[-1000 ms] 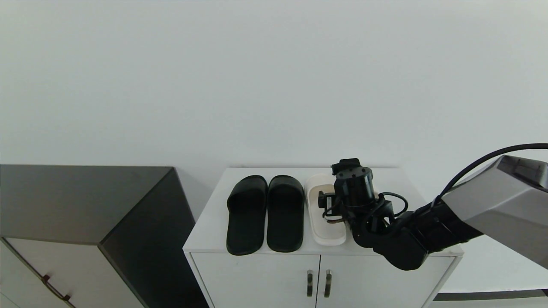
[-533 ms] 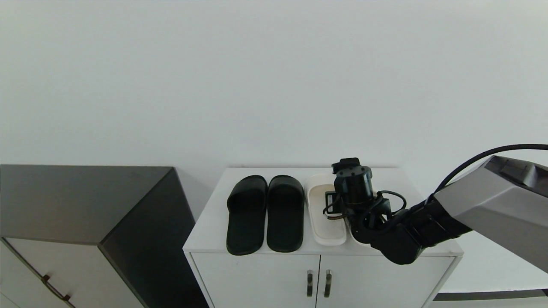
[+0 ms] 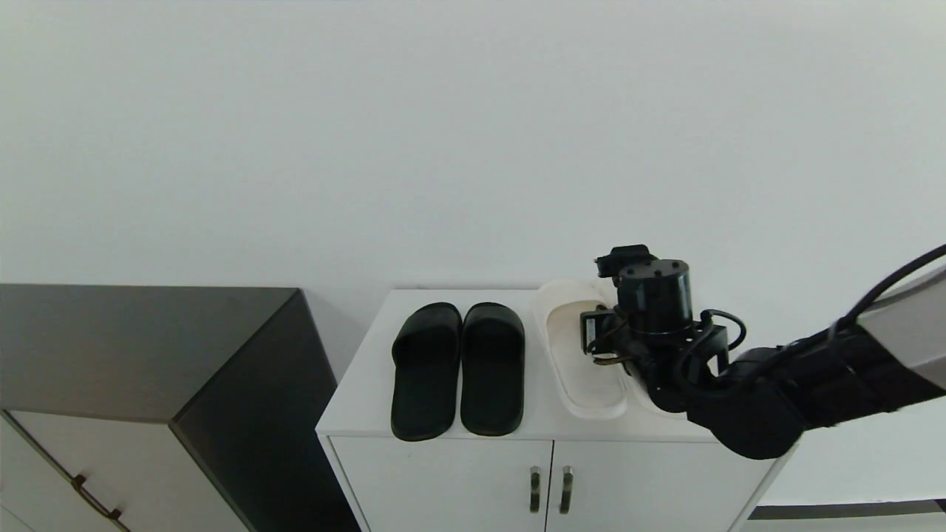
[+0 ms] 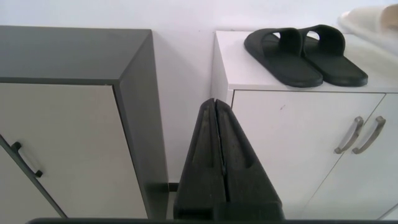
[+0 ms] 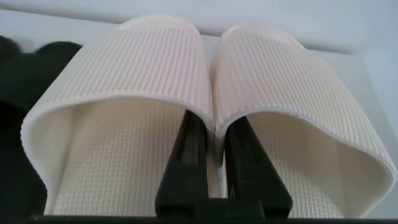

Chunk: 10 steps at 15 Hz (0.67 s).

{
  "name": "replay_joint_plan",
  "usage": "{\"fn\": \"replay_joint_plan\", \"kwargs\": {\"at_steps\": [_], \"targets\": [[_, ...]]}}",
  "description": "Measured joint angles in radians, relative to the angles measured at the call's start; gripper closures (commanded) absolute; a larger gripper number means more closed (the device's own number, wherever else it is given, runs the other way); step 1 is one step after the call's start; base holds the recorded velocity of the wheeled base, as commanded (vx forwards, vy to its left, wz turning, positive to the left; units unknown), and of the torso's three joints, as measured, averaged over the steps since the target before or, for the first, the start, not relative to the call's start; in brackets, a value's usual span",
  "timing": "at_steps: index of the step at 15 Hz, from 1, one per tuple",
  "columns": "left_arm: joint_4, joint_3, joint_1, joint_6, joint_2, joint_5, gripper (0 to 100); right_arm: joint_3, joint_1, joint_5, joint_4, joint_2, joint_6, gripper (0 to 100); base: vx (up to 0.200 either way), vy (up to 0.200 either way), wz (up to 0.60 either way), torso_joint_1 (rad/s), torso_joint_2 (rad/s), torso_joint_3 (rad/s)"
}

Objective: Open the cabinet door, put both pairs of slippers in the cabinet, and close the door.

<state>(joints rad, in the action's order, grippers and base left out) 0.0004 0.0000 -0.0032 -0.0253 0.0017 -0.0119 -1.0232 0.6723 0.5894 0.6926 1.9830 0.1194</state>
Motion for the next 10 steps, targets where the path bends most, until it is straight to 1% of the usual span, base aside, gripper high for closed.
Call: {"fn": "replay_joint_plan", "kwargs": {"at_steps": [3, 5, 6, 7, 9, 10], "targets": [[0.000, 0.000, 0.000, 0.000, 0.000, 0.000, 100, 0.140, 0.047, -0.070, -0.020, -0.160, -0.013, 100, 0.000, 0.000, 0.00, 0.000, 0.00, 0.000], [0.000, 0.000, 0.000, 0.000, 0.000, 0.000, 100, 0.268, 0.114, -0.153, -0.068, -0.281, -0.013, 100, 0.000, 0.000, 0.00, 0.000, 0.00, 0.000], [0.000, 0.000, 0.000, 0.000, 0.000, 0.000, 100, 0.309, 0.141, -0.198, -0.110, -0.329, -0.013, 100, 0.000, 0.000, 0.00, 0.000, 0.00, 0.000], [0.000, 0.000, 0.000, 0.000, 0.000, 0.000, 100, 0.341, 0.163, -0.249, -0.152, -0.376, -0.008, 100, 0.000, 0.000, 0.00, 0.000, 0.00, 0.000], [0.000, 0.000, 0.000, 0.000, 0.000, 0.001, 100, 0.376, 0.180, -0.346, -0.171, -0.446, -0.001, 100, 0.000, 0.000, 0.00, 0.000, 0.00, 0.000], [0.000, 0.000, 0.000, 0.000, 0.000, 0.001, 100, 0.389, 0.183, -0.355, -0.175, -0.469, 0.001, 100, 0.000, 0.000, 0.00, 0.000, 0.00, 0.000]]}}
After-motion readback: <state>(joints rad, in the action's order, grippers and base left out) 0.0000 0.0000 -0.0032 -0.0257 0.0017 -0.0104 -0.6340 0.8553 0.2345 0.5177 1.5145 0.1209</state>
